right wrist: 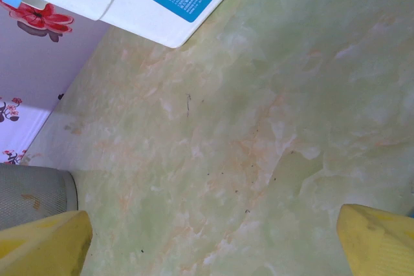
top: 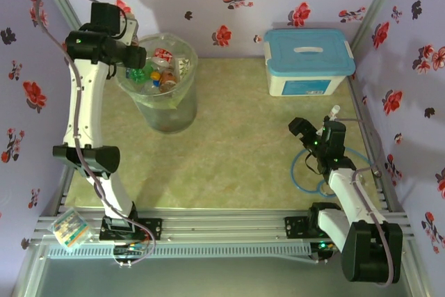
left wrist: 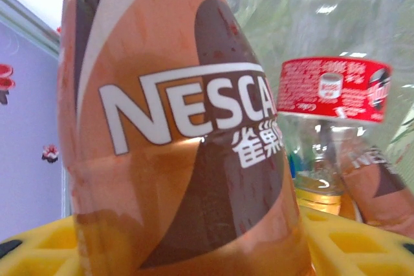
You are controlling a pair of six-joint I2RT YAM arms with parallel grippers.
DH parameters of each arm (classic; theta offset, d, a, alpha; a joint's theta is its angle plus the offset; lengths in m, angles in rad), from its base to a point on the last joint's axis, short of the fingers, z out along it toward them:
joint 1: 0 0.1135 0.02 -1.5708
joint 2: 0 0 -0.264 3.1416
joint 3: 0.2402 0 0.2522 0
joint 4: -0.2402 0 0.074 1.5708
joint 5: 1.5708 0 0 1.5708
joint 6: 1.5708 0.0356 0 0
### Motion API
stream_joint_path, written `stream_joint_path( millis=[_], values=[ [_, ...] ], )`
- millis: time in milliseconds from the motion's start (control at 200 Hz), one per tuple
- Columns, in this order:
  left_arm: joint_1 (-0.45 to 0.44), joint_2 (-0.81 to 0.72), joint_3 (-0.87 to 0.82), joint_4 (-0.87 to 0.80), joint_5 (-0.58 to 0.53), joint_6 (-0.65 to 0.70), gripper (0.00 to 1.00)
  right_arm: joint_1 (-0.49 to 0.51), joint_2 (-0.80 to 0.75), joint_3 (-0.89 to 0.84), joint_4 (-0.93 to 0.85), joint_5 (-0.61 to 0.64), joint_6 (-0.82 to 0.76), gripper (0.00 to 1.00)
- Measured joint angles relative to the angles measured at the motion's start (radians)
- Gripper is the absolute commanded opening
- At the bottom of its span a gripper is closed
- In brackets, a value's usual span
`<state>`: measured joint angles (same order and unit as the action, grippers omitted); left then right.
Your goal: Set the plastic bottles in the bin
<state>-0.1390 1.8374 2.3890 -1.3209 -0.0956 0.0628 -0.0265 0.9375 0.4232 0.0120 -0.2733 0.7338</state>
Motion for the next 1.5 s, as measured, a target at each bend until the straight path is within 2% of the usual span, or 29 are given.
stream_joint_path(
  millis=[230,345,410,495,550,625,700,890,1010,1315,1500],
  values=[
    [0.009,0.011,-0.023,0.004,-0.07,0.009,0.39,0.0,0.018,0.0,0.008,0.0,0.0,0.98],
    [0.009,0.036,-0.023,0.003,-0.087,0.027,0.46,0.0,0.022,0.0,0.014,0.0,0.0,0.98],
    [0.01,0.051,-0.023,0.003,-0.09,0.034,0.53,0.0,0.022,0.0,0.015,0.0,0.0,0.98],
    [0.01,0.068,-0.023,0.003,-0.094,0.046,0.72,0.0,0.022,0.0,0.015,0.0,0.0,0.98],
    [0.01,0.076,-0.022,0.002,-0.097,0.056,0.8,0.0,0.022,0.0,0.015,0.0,0.0,0.98],
    [0.011,0.083,-0.022,0.003,-0.098,0.063,0.86,0.0,0.022,0.0,0.016,0.0,0.0,0.98],
    [0.011,0.087,-0.016,0.002,-0.1,0.071,0.88,0.0,0.022,0.0,0.017,0.0,0.0,0.98],
    [0.013,0.092,0.046,0.003,-0.099,0.078,0.88,0.0,0.022,0.0,0.017,0.0,0.0,0.98],
    [0.021,0.092,0.086,0.011,-0.088,0.08,0.84,0.0,0.023,0.0,0.018,0.0,0.0,0.98],
    [0.047,0.093,0.059,0.091,-0.072,0.062,0.62,0.0,0.025,0.0,0.021,0.0,0.0,0.98],
    [0.052,0.097,0.013,0.126,-0.008,0.024,0.51,0.0,0.025,0.0,0.021,0.0,0.0,0.98]
  ],
)
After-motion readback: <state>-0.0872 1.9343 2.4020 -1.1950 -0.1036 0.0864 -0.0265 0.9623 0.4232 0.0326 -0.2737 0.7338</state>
